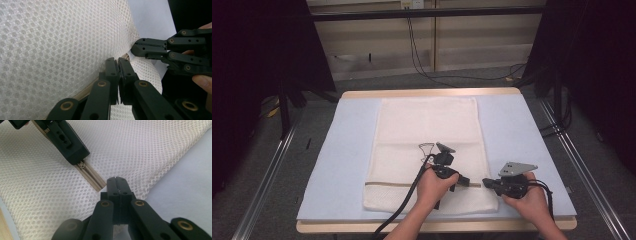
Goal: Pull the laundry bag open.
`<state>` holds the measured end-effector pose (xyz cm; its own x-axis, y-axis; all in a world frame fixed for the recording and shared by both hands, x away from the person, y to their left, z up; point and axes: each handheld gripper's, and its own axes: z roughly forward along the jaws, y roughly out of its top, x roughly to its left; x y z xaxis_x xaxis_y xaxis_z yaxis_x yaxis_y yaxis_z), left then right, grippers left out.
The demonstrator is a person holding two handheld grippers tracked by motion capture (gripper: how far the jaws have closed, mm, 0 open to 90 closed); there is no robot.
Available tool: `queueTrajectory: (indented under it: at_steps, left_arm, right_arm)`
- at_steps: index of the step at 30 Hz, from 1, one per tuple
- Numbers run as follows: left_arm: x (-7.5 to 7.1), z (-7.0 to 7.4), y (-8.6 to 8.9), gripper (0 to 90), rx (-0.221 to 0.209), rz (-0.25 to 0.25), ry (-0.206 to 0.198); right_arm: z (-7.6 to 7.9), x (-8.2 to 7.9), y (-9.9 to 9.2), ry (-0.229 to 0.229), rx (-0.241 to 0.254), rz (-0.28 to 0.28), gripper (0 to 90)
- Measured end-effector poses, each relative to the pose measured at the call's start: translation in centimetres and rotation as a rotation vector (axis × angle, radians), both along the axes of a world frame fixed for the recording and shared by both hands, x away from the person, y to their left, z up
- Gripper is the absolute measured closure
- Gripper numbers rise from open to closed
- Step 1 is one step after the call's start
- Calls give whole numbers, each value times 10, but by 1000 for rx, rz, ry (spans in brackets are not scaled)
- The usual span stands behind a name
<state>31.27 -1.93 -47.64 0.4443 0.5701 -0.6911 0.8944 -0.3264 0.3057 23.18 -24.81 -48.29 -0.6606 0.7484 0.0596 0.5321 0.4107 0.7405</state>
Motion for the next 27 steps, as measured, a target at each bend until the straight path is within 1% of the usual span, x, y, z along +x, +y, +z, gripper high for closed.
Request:
queueTrajectory:
  at_steps: [1, 2, 4, 5, 6, 7, 8, 13, 14, 16, 17, 19, 22, 23, 24, 25, 26, 27]
  left_arm:
    - [0, 0, 0, 874, 7, 7, -1]
    - [1, 0, 2, 874, -6, 2, 2]
    - [1, 0, 3, 874, 7, 6, -2]
    - [1, 0, 5, 874, -7, -3, 4]
    - [1, 0, 5, 874, -5, 10, 7]
    - [1, 0, 6, 874, -15, -2, 17]
    - [1, 0, 6, 874, 8, 6, -5]
    - [2, 0, 9, 874, -7, -1, 14]
    - [2, 0, 10, 874, 2, -1, 8]
    - [2, -1, 11, 874, -2, 7, 11]
    - [2, -1, 11, 875, -12, 4, 15]
    - [2, -2, 12, 874, -15, 1, 15]
    - [1, -2, 12, 874, -13, 5, 12]
    - [1, -2, 13, 874, 1, 2, 1]
    - [1, -2, 14, 874, -14, 1, 16]
    - [1, -2, 14, 875, -12, 9, 19]
    - [2, -2, 15, 874, -5, 5, 10]
    - [2, -2, 16, 875, -8, 9, 17]
  right_arm:
    - [0, 0, 0, 0, 0, -1, 900]
    - [0, 0, 0, 0, 0, -2, 900]
    - [0, 0, 0, 5, 2, -7, 900]
    - [0, 0, 0, 7, 3, -9, 900]
    - [0, 0, 0, 6, 2, -9, 900]
    - [0, 0, 0, 3, 0, -5, 900]
    - [0, 0, 0, 2, 0, -4, 900]
    - [0, 0, 0, 1, -1, -2, 900]
    - [0, 0, 0, 1, -1, 0, 900]
    - [0, 0, 0, 2, 1, -2, 900]
    - [0, 0, 0, 2, -1, -5, 900]
    - [0, 0, 0, 5, 0, -8, 900]
    - [0, 0, 0, 5, 1, -8, 900]
    - [0, 0, 0, 6, 2, -9, 900]
    - [0, 0, 0, 6, 2, -9, 900]
    - [0, 0, 0, 6, 2, -9, 900]
    - [0, 0, 0, 6, 2, -8, 900]
    - [0, 0, 0, 7, 2, -9, 900]
